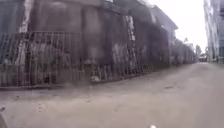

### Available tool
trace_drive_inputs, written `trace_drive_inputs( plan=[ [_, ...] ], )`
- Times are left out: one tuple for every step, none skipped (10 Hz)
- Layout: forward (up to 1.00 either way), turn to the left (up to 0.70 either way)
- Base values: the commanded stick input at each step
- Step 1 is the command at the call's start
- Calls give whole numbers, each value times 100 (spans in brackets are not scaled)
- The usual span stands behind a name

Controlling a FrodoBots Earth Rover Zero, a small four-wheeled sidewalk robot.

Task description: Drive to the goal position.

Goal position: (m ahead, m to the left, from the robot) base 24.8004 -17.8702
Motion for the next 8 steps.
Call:
trace_drive_inputs(
  plan=[
    [6,-44],
    [68,-33],
    [100,-27],
    [100,-27],
    [100,-27],
    [100,-27],
    [100,-27],
    [100,-27]
  ],
)
